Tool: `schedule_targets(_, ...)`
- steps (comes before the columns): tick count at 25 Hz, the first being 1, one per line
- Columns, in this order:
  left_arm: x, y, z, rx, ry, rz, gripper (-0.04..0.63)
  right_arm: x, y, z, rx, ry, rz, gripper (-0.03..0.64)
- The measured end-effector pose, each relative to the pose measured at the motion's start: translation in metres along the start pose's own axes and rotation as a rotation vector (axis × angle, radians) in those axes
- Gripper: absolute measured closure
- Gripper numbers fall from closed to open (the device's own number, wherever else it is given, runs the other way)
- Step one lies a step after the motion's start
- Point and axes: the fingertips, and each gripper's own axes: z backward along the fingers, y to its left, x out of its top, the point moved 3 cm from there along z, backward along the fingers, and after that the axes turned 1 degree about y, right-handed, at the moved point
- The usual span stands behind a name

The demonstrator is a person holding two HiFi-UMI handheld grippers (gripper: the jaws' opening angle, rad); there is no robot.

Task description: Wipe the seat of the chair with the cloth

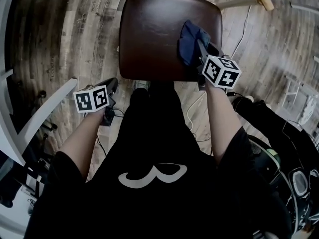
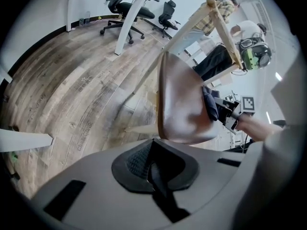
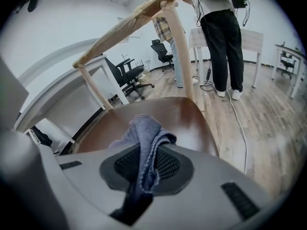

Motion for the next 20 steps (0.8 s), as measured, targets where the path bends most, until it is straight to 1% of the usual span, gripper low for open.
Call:
schedule_targets(7, -0.008, -0.008, -0.01, -0.01, 0.032, -0.023, 0.583, -0.002, -0.047, 0.018, -0.09, -0.023, -0.037, 0.565)
schedule_targets(11, -0.009, -0.01, -0.01, -0.01, 0.037, -0.032, 0.583, -0.002, -0.067, 0.024, -0.141, -0.017, -0.057, 0.565)
schedule_targets(15, -0.007, -0.01, -0.009, -0.005, 0.037, -0.034, 0.583, -0.002, -0.07, 0.023, -0.162, 0.005, -0.046, 0.565)
schedule_targets(20, -0.007, -0.007, -0.007, -0.016, 0.027, -0.018, 0.583, 0.002, -0.067, 0.024, -0.173, -0.005, -0.054, 0.565)
